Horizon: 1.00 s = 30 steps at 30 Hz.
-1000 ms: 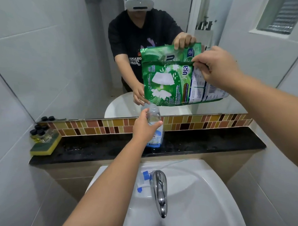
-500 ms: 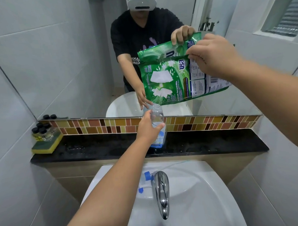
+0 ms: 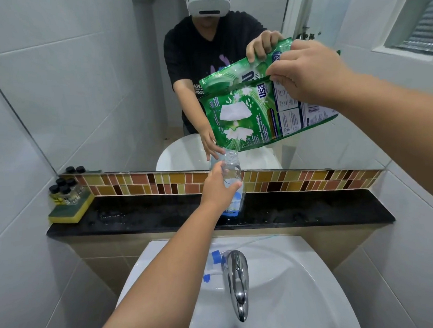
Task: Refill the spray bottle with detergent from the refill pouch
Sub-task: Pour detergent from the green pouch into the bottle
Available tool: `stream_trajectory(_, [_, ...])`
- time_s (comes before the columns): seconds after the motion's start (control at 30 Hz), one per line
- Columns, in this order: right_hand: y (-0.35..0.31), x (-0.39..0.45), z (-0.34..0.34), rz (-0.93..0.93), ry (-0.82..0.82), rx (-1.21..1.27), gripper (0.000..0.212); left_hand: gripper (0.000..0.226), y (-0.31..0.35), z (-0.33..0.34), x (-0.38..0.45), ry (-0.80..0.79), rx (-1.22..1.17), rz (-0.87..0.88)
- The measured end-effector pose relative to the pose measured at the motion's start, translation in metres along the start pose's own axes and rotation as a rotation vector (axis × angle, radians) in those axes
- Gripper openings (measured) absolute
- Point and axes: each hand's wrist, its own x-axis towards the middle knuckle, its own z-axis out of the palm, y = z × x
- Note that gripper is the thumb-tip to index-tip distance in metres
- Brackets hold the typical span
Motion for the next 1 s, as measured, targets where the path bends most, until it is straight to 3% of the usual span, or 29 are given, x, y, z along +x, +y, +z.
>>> stream_trajectory(1.0, [-0.002, 0.017, 0.003, -0.089, 0.011, -0.034, 0.028, 0.067, 0.001, 0.001, -0.004, 0.001, 0.024, 0.015])
